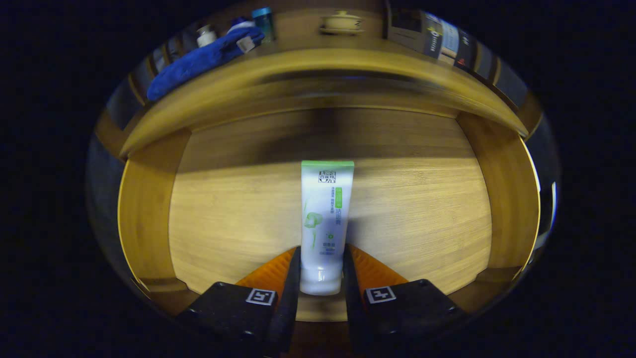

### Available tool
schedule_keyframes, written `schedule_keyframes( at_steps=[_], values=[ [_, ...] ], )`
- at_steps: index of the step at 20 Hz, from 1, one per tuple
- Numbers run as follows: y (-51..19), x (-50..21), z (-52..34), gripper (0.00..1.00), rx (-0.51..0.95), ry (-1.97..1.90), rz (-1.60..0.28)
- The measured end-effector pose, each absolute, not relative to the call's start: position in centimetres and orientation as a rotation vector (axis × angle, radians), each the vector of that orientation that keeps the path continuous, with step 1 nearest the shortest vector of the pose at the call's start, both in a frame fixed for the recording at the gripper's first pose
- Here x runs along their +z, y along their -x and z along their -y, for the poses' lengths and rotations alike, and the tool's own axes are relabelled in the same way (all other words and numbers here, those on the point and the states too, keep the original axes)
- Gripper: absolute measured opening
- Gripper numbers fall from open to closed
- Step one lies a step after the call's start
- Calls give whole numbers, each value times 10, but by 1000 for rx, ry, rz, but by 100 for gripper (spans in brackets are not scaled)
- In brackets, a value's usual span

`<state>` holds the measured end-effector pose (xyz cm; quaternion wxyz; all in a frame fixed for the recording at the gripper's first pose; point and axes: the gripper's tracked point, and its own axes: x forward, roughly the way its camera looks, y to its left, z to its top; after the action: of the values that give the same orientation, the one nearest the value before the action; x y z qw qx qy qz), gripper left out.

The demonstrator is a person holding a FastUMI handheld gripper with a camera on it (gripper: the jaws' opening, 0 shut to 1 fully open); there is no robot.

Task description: Pull open the drawer, take out the items inside it, and place them on the countertop above the cabinet.

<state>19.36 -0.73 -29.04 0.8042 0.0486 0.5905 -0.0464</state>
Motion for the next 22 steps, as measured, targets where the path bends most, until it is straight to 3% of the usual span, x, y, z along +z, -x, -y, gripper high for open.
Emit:
schedule_keyframes(
  at_steps=[2, 14, 22],
  values=[
    [-194, -289, 7, 45, -98, -113, -1241],
    [-162, -211, -23, 45, 91, -138, -1172],
    [-225, -126, -29, 45, 89, -168, -1015]
  ],
)
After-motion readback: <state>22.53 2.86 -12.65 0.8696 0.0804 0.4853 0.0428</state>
